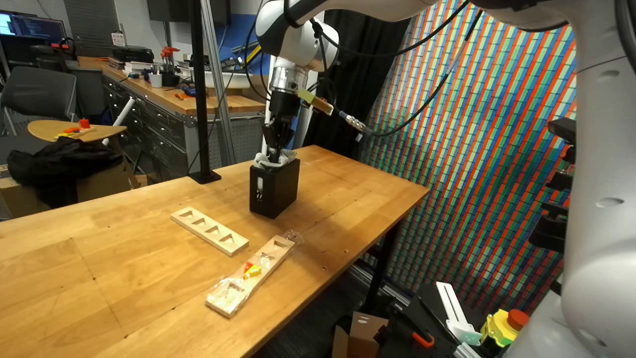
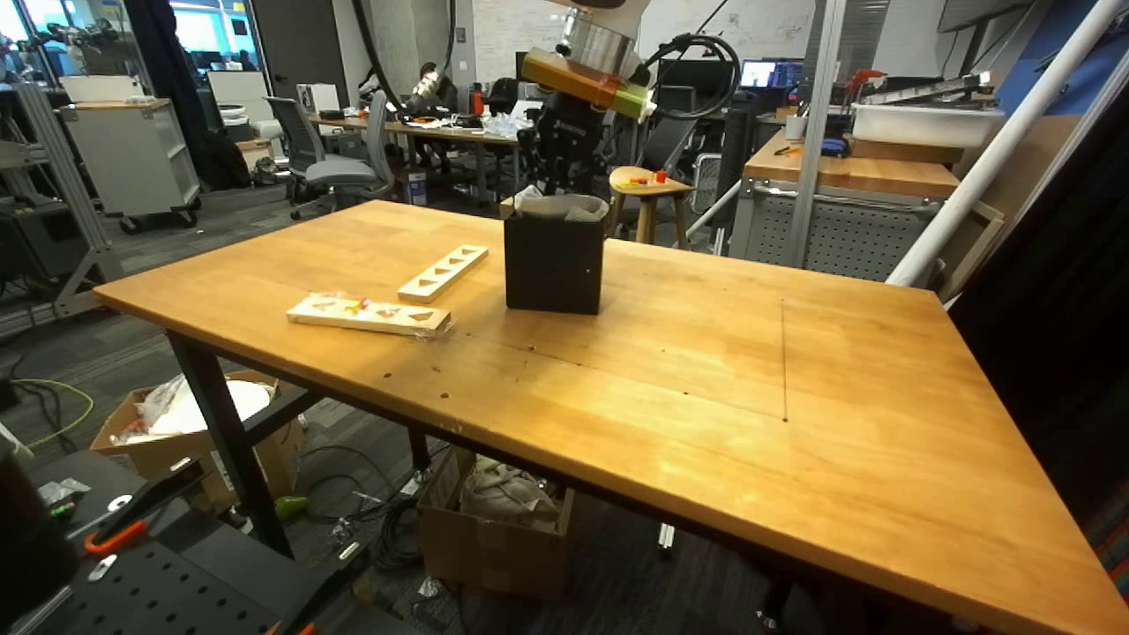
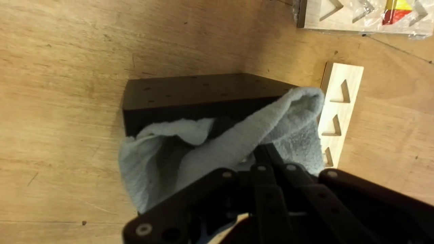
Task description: Put the white towel in the black box
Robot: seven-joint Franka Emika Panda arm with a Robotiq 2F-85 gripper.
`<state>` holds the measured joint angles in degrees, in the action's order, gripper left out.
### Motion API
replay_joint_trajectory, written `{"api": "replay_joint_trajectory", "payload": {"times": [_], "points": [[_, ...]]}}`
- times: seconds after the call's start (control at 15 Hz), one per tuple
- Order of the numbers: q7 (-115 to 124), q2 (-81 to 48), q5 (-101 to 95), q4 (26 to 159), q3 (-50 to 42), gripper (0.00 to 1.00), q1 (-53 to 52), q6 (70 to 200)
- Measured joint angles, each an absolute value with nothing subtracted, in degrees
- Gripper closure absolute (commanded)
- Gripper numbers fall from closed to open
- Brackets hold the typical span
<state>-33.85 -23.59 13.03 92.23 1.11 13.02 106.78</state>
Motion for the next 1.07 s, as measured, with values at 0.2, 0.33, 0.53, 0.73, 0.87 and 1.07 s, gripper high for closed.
{"api": "replay_joint_trajectory", "payload": {"times": [0.2, 0.33, 0.53, 0.73, 0.87, 1.07], "points": [[-33.89, -23.60, 13.04, 92.87, 1.23, 0.96, 12.98, 107.45], [-33.93, -23.61, 13.04, 92.96, 1.32, 0.96, 12.84, 107.95], [-34.25, -23.80, 13.03, 92.99, 1.43, 0.96, 12.36, 108.94], [-34.99, -24.32, 12.90, 93.21, 1.44, 0.96, 11.91, 109.42], [-35.35, -24.89, 12.77, 93.62, 1.44, 0.96, 11.85, 109.43], [-35.75, -26.13, 12.62, 94.13, 1.36, 0.96, 11.86, 109.43]]}}
